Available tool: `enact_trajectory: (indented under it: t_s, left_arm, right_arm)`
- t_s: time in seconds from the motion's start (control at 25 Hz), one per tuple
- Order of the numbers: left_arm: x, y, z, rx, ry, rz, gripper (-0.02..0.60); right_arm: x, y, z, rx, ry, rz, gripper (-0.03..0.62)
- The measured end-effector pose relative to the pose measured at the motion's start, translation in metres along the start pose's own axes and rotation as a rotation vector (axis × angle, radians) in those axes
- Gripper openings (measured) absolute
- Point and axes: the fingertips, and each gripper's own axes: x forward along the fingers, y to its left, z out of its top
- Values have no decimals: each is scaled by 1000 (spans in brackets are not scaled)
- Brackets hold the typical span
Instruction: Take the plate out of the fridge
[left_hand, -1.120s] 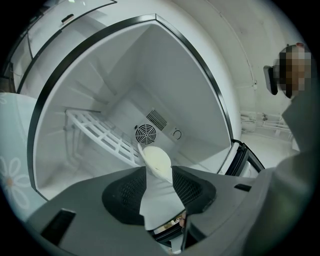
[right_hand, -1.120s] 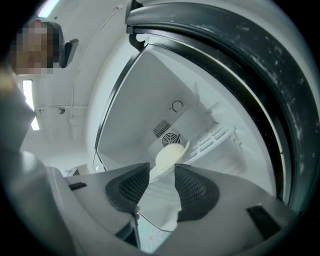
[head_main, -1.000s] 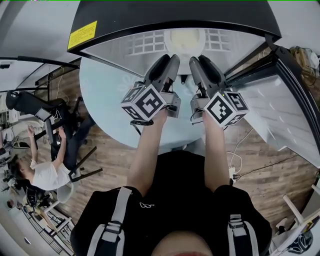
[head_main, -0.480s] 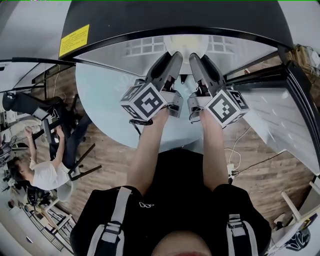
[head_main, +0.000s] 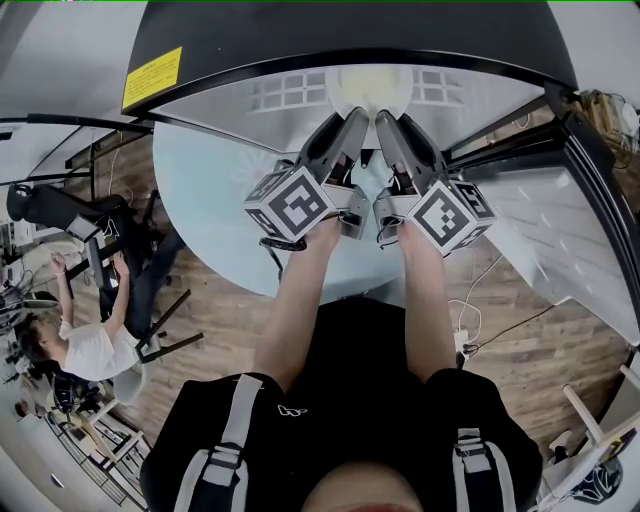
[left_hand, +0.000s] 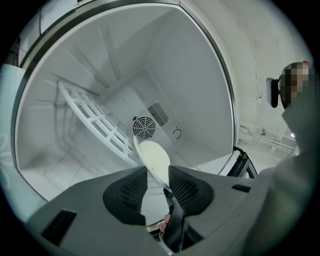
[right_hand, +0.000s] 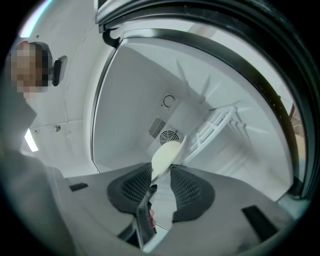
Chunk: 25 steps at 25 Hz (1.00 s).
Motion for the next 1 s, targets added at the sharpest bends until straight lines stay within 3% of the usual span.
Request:
enact_trajectory:
  t_s: [0.32, 1.0]
  left_arm:
    - [-14, -2, -2, 8, -9, -2, 144]
    - [-93, -28, -21, 18, -132, 17, 132]
  right_arm:
    - [-7, 12, -5, -19, 15, 37, 126]
    - [-59, 60, -40, -85, 106, 147, 124]
